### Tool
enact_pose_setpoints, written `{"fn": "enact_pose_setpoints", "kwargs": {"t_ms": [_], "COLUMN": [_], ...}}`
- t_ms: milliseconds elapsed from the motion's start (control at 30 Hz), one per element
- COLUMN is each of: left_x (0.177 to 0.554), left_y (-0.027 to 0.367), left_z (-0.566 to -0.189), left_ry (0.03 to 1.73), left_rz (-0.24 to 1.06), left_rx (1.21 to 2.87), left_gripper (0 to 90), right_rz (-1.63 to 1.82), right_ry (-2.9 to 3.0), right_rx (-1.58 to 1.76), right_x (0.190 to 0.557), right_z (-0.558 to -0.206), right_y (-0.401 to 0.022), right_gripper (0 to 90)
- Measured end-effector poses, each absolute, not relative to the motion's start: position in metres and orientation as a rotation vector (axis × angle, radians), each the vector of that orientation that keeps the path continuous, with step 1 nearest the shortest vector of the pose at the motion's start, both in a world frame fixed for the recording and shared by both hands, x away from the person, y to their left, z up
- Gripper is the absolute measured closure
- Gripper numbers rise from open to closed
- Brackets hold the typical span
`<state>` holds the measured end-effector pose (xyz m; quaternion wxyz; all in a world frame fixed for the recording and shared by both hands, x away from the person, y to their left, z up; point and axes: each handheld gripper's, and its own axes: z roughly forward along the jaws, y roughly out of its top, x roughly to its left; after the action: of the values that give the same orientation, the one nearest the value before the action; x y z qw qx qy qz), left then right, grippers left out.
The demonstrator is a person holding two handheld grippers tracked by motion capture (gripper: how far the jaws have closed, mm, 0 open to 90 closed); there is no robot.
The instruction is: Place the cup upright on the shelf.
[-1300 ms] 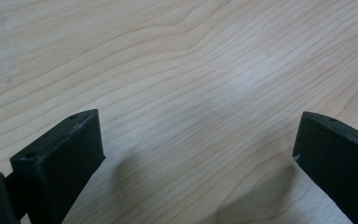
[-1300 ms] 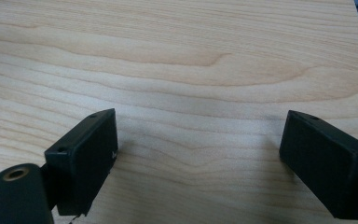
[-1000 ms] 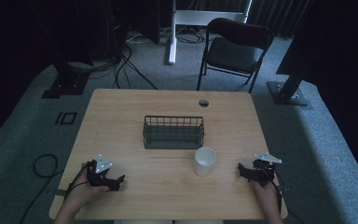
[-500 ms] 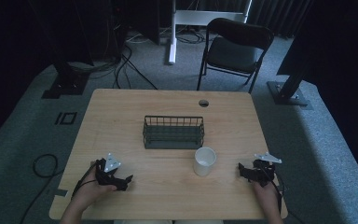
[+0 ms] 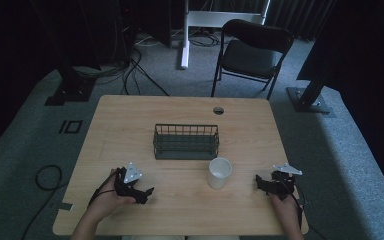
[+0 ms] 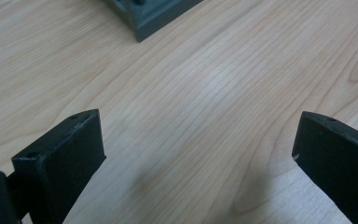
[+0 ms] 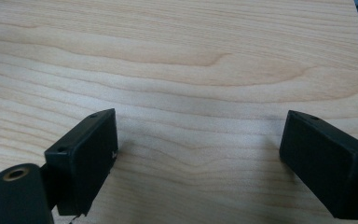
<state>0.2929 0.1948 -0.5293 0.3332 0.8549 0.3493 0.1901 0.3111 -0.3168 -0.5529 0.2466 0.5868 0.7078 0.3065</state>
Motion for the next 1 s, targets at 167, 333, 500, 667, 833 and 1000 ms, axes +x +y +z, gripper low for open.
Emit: {"fn": "enact_pose_setpoints", "kwargs": {"t_ms": [167, 333, 500, 667, 833, 1000], "left_x": [0.294, 0.293, 0.294, 0.296, 0.297, 0.298], "left_y": [0.186, 0.176, 0.167, 0.154, 0.146, 0.135], "left_z": [-0.528, -0.525, -0.522, -0.518, -0.517, -0.514], "left_ry": [0.88, 0.831, 0.81, 0.78, 0.755, 0.724], "left_rz": [0.493, 0.48, 0.471, 0.45, 0.451, 0.452], "left_rx": [2.232, 2.247, 2.231, 2.215, 2.22, 2.227], "left_gripper": [2.4, 2.4, 2.4, 2.4, 2.4, 5.5], "right_rz": [0.836, 0.836, 0.836, 0.836, 0.836, 0.836], "right_ry": [1.93, 1.93, 1.93, 1.93, 1.93, 1.93], "right_rx": [1.6, 1.602, 1.602, 1.602, 1.602, 1.602], "right_x": [0.311, 0.311, 0.311, 0.311, 0.311, 0.311], "right_z": [-0.553, -0.553, -0.553, -0.553, -0.553, -0.553], "right_y": [-0.317, -0.317, -0.317, -0.317, -0.317, -0.317], "right_gripper": [10.8, 10.8, 10.8, 10.8, 10.8, 10.8]}}
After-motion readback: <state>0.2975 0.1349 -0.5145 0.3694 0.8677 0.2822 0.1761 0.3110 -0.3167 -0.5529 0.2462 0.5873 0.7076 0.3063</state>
